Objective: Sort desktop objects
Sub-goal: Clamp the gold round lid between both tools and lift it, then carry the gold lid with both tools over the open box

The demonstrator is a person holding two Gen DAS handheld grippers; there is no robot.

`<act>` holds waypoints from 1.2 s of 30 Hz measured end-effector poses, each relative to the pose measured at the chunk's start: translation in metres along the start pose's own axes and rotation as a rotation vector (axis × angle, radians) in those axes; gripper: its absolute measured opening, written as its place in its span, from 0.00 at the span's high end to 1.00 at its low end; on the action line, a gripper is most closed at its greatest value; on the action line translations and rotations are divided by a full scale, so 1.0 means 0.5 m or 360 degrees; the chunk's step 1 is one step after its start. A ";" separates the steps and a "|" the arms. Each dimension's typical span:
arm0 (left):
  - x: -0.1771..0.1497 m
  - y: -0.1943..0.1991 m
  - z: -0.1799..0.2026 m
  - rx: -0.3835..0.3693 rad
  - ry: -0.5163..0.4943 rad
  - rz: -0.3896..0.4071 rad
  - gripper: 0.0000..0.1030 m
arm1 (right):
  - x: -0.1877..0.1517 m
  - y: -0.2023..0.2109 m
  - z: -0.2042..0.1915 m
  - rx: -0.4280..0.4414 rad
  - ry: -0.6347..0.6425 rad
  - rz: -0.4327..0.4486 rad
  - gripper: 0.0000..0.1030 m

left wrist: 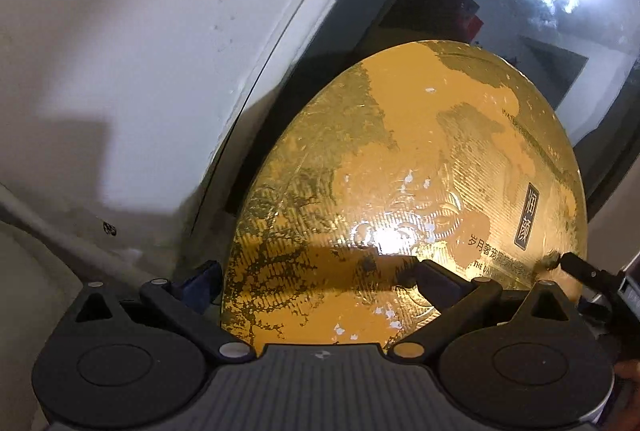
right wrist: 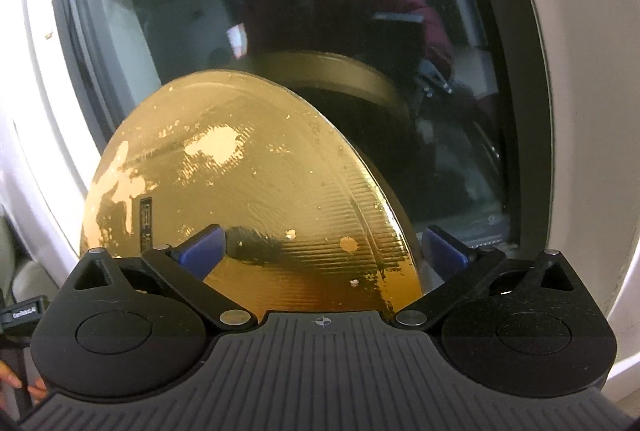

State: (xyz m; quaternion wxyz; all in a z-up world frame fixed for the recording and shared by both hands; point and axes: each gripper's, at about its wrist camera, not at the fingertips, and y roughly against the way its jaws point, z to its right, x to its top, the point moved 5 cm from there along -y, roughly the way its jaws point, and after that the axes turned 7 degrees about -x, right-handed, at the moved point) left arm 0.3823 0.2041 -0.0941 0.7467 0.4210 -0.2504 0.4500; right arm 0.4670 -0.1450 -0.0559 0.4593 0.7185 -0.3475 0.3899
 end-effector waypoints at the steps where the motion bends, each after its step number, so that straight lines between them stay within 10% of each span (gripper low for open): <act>1: 0.002 0.004 0.008 0.0011 -0.0022 0.0013 0.02 | 0.003 0.003 -0.008 -0.0028 0.0025 -0.0007 0.00; 18: 0.101 0.264 0.235 -0.0191 -0.0188 0.0266 0.02 | 0.150 0.321 -0.103 -0.0129 0.0219 0.0297 0.03; 36: -0.037 0.394 0.412 -0.0281 -0.0150 0.0111 0.02 | 0.128 0.692 -0.080 -0.0372 0.0192 0.0136 0.03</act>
